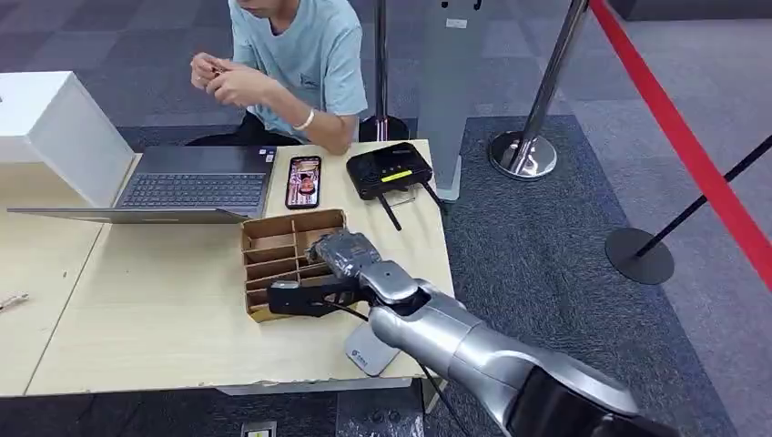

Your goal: Pass the card to the sensor for recognition and then transmit it.

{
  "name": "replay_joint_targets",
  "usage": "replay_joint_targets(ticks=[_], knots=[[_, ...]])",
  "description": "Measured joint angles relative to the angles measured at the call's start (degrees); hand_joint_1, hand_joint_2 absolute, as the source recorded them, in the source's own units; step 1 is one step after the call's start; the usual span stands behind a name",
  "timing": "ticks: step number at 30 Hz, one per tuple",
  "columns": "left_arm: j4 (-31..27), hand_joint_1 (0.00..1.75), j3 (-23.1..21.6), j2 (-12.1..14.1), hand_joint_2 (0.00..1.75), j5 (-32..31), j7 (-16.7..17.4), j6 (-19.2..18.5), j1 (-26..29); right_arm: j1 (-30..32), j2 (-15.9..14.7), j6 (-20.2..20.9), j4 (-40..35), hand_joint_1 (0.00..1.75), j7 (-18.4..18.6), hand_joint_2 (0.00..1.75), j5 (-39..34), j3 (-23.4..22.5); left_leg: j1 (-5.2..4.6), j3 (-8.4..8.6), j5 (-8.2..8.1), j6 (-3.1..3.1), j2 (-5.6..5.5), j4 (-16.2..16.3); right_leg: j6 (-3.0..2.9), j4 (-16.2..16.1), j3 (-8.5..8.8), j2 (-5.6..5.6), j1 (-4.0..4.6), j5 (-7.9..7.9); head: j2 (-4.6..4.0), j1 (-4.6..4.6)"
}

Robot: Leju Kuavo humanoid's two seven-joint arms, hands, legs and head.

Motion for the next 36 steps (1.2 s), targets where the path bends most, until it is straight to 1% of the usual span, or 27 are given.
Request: replay_joint_targets(ticks=[1,2,6,7,8,9,10,11,12,13,17,18,36], knots=[[0.00,0.00,0.00,0.00,0.00,0.02,0.02,0.02,0.00,0.00,0.07,-0.04,0.22,0.58,-0.02,1.75,-0.02,0.00,0.00,0.00,0.00,0.00,0.00,0.00,0.00,0.00,0.00,0.00,0.00,0.00,0.00,-0.02],[0.00,0.00,0.00,-0.02,0.00,0.07,0.00,0.02,0.00,0.00,0.11,-0.09,0.44,0.54,-0.04,1.75,-0.04,0.00,0.00,0.01,0.00,0.00,0.00,0.00,0.00,0.00,0.00,0.00,0.00,0.00,0.00,0.00],[0.00,0.00,0.00,-0.09,0.00,0.22,-0.02,0.18,0.02,0.06,0.24,-0.26,1.42,0.54,-0.11,1.75,-0.20,0.00,0.00,0.05,0.00,0.00,0.00,0.00,0.00,0.00,0.03,0.00,0.00,0.00,0.00,-0.02],[0.00,0.00,0.00,-0.09,0.00,0.35,-0.02,0.17,0.05,0.10,0.22,-0.31,1.61,0.58,-0.11,1.75,-0.31,0.00,0.01,0.06,0.01,-0.01,0.00,0.00,0.00,0.00,0.04,0.00,0.01,0.00,0.00,0.00],[0.00,0.00,0.00,-0.11,0.00,0.44,-0.02,0.17,0.09,0.17,0.22,-0.35,1.84,0.58,-0.13,1.75,-0.33,0.00,0.01,0.06,0.02,-0.02,0.00,-0.01,-0.01,0.00,0.04,0.00,0.01,0.00,0.00,-0.02],[0.00,0.00,0.00,-0.11,0.00,0.52,-0.02,0.17,0.13,0.20,0.22,-0.44,2.05,0.82,-0.20,1.75,-0.33,0.00,0.01,0.06,0.03,-0.04,0.00,-0.01,-0.02,0.00,0.04,0.00,0.01,0.01,0.00,-0.02],[0.00,0.00,0.00,-0.13,0.00,0.59,-0.04,0.17,0.16,0.20,0.22,-0.44,2.27,0.82,-0.31,1.75,-0.33,0.00,0.01,0.06,0.05,-0.06,0.00,-0.01,-0.02,0.00,0.04,0.00,0.01,0.02,0.00,-0.02],[0.00,0.00,0.00,-0.13,0.00,0.66,-0.04,0.17,0.19,0.19,0.22,-0.44,2.47,0.94,-0.31,1.75,-0.33,-0.02,0.01,0.06,0.05,-0.06,-0.01,-0.01,-0.03,0.00,0.04,0.00,0.01,0.02,0.00,0.00],[0.00,0.00,0.00,-0.15,0.00,0.66,-0.07,0.17,0.24,0.19,0.20,-0.55,2.56,1.29,-0.31,1.75,-0.33,-0.02,0.01,0.06,0.05,-0.06,-0.01,-0.01,-0.03,0.00,0.04,0.00,0.01,0.02,0.00,-0.02],[0.00,0.00,0.00,-0.17,0.00,0.68,-0.09,0.17,0.31,0.11,0.17,-0.61,2.67,1.48,-0.31,1.75,-0.33,-0.04,0.01,0.06,0.05,-0.06,-0.01,-0.01,-0.03,0.00,0.05,0.00,0.01,0.02,0.00,0.00],[0.00,0.00,0.00,-0.20,0.00,0.85,-0.13,0.17,0.34,-0.35,0.20,-0.96,2.95,1.48,-0.31,1.75,-0.28,-0.07,0.01,0.06,0.05,-0.06,-0.02,-0.01,-0.04,0.00,0.06,0.00,0.01,0.03,0.00,0.00],[0.00,0.00,0.00,-0.20,0.00,0.85,-0.17,0.17,0.35,-0.42,0.20,-1.03,2.99,1.75,-0.31,1.75,-0.28,-0.09,0.01,0.06,0.05,-0.06,-0.02,-0.01,-0.04,0.00,0.06,0.00,0.00,0.03,0.00,-0.02],[0.00,0.00,0.00,-0.22,0.00,1.01,-0.26,0.17,0.33,-0.47,0.13,-2.32,2.99,1.75,0.07,1.75,0.20,-0.15,0.01,0.05,0.05,-0.07,-0.01,-0.01,-0.04,0.00,0.04,0.00,0.01,0.03,0.00,-0.02]])
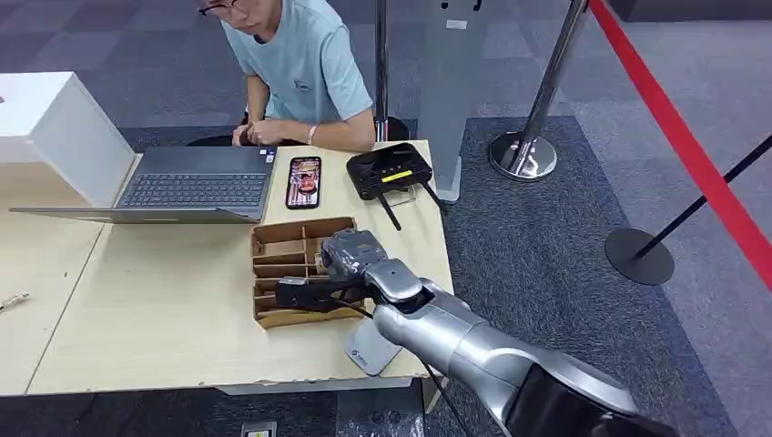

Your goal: Pass the card to the sensor for recognition and then transmit it.

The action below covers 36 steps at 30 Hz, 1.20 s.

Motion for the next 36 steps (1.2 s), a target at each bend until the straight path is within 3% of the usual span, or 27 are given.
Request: replay_joint_targets(ticks=[9,22,34,35,36], knots=[[0.00,0.00,-0.07,-0.04,0.00,0.07,0.00,-0.11,-0.03,-1.08,-0.18,-1.20,-0.61,1.75,0.70,1.75,0.33,-0.55,0.00,-0.01,0.00,0.00,0.01,0.00,0.00,0.00,-0.02,0.00,0.00,0.00,0.00,0.00],[0.00,0.00,-1.25,-0.11,0.00,-0.17,0.26,-0.35,-0.22,-5.68,-2.84,-1.99,-5.53,1.75,3.52,1.75,1.51,-3.24,0.00,-0.04,0.00,0.00,0.01,0.01,-0.02,0.00,-0.05,0.00,0.00,0.01,0.00,0.00],[0.00,0.00,-1.44,-0.11,0.00,-0.18,0.26,-0.35,-0.36,-6.03,-4.28,-2.23,-7.26,1.73,3.60,1.75,1.70,-4.17,0.00,-0.04,0.00,0.00,0.01,0.01,-0.02,0.00,-0.06,0.00,0.00,0.01,0.00,0.00],[0.00,0.00,-1.44,-0.11,0.00,-0.17,0.26,-0.35,-0.38,-6.03,-4.33,-2.23,-7.26,0.31,3.61,1.75,1.73,-4.17,0.00,-0.04,0.00,0.00,0.01,0.00,-0.02,0.00,-0.06,0.00,0.00,0.01,0.00,0.00],[0.00,0.00,-1.44,-0.11,0.00,-0.17,0.26,-0.35,-0.38,-6.00,-4.37,-2.21,-7.26,0.00,3.61,1.75,1.73,-4.17,0.00,-0.05,0.00,0.00,0.00,0.01,-0.02,0.00,-0.06,0.00,0.00,0.01,0.00,0.02]])
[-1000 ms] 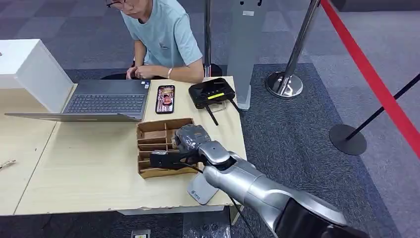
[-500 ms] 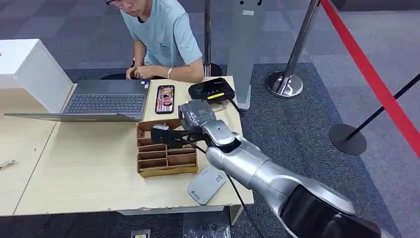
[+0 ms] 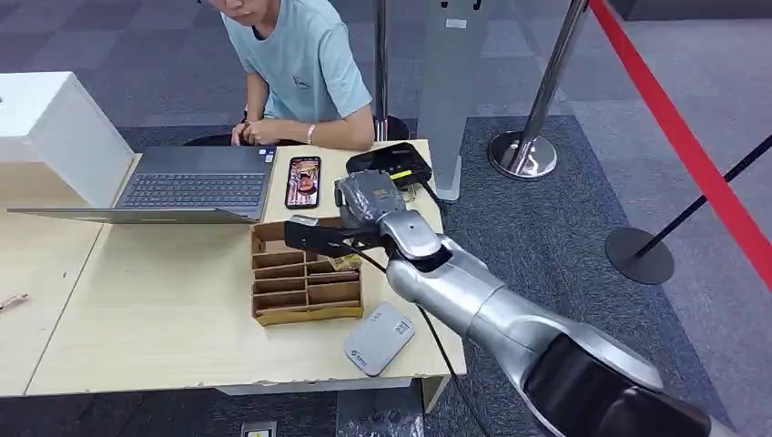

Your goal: Pass the card to the sensor for recognition and then transmit it.

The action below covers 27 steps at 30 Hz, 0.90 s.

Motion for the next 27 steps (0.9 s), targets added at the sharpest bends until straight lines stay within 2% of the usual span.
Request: replay_joint_targets(ticks=[10,27], knots=[[0.00,0.00,-0.02,-0.09,0.00,0.44,0.00,0.02,-0.02,1.74,0.18,2.47,0.65,0.00,-0.28,1.75,-0.29,0.50,0.00,-0.02,0.00,0.00,0.00,0.00,0.00,0.00,0.00,0.00,0.00,0.00,0.00,-0.02],[0.00,0.00,-0.02,-0.17,0.00,0.87,-0.04,0.07,0.04,2.32,0.85,2.97,1.46,0.00,-0.61,1.75,-0.29,1.40,0.00,-0.02,0.00,0.00,0.00,0.00,0.00,0.00,-0.01,0.00,0.00,0.00,0.00,-0.02]])
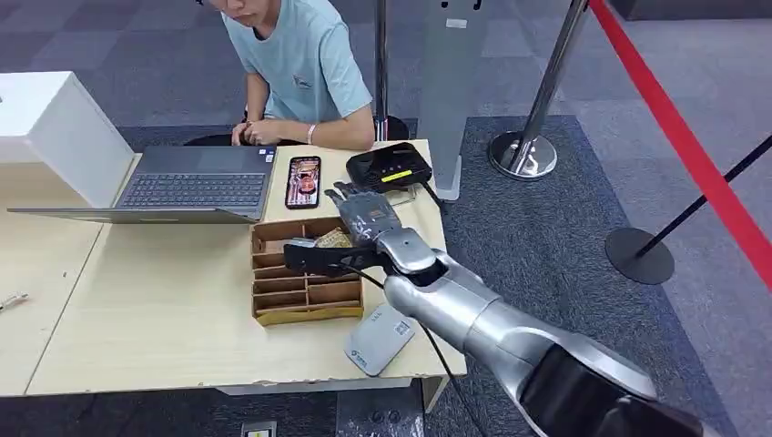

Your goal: Pass the card to the sensor for recognition and then transmit it.

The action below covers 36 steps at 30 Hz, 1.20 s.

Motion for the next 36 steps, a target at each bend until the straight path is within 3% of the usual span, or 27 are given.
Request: replay_joint_targets(ticks=[24,25,26,27,36], knots=[[0.00,0.00,0.00,-0.04,0.00,0.46,0.00,0.13,0.03,1.43,0.59,0.79,0.55,0.00,-0.42,1.75,0.52,1.05,0.00,0.00,0.00,0.00,0.00,0.00,0.00,0.00,0.00,0.00,0.00,0.00,0.00,0.00],[0.00,0.00,0.00,-0.04,0.00,0.48,0.00,0.13,0.02,1.56,0.59,0.79,0.55,0.23,-0.42,1.75,0.52,1.07,0.00,0.00,0.00,0.00,0.00,0.00,0.00,0.00,0.00,0.00,0.00,0.00,0.00,0.00],[0.00,0.00,0.00,-0.04,0.00,0.50,-0.02,0.13,0.02,1.68,0.59,0.92,0.55,1.68,-0.42,1.75,0.52,1.09,0.00,0.00,0.00,0.00,0.00,0.00,0.00,0.00,0.00,0.00,0.00,0.00,0.00,0.02],[0.00,0.00,0.00,-0.04,0.00,0.50,-0.02,0.13,0.02,1.76,0.59,1.14,0.55,1.75,-0.42,1.75,0.55,1.16,0.00,-0.01,0.00,0.00,0.00,0.00,0.00,0.00,0.00,0.00,0.00,0.00,0.00,0.00],[0.00,0.00,0.00,-0.07,0.00,0.72,-0.20,0.17,0.00,1.64,0.70,2.32,0.52,1.75,-0.68,1.75,0.28,1.55,0.00,0.01,0.00,0.00,0.00,0.00,0.00,0.00,0.00,0.00,0.00,0.00,0.00,0.00]])
